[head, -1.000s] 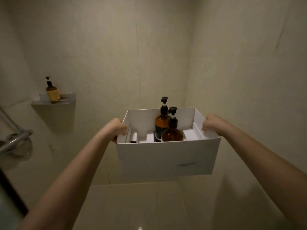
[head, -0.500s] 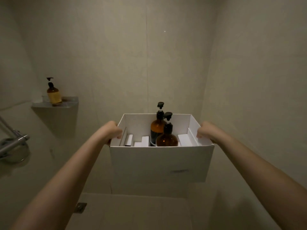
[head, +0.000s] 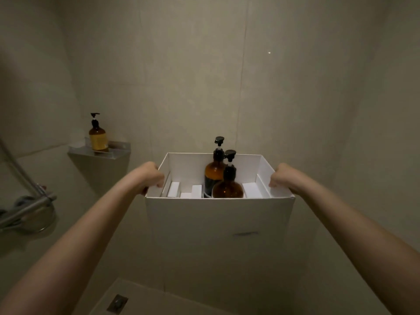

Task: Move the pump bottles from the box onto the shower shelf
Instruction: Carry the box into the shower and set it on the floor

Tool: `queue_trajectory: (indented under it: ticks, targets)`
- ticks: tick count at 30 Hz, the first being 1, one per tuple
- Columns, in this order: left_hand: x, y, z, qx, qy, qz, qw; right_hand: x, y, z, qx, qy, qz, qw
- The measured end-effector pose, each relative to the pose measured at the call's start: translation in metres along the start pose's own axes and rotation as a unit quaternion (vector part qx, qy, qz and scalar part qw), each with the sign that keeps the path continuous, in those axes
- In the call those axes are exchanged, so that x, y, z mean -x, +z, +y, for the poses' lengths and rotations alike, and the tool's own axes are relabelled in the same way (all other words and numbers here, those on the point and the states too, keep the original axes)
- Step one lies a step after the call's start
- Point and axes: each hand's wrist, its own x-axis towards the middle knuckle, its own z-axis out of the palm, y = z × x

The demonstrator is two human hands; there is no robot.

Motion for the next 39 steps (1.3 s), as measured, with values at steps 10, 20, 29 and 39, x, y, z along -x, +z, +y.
queue_trajectory:
  ticks: [10,20,29,39]
  targets:
    - [-0.069,-0.039,-0.025,-0.006,-0.076,0.056,0.996,-0.114,0.032,-0.074,-0.013,-0.085,-0.041,0.995]
    - [-0.105,-0.075,-0.071,-0.015,-0.192,0.129,0.973,-0.215,0.1,-0.166,0.009,-0.19,-0.128,0.973]
    - [-0.107,-0.109,-0.105,-0.022,-0.29,0.258,0.922,-0.272,0.149,-0.277,0.017,-0.329,-0.205,0.922]
    - [-0.055,-0.118,-0.123,0.028,-0.392,0.365,0.844,-0.26,0.207,-0.365,0.016,-0.447,-0.27,0.853]
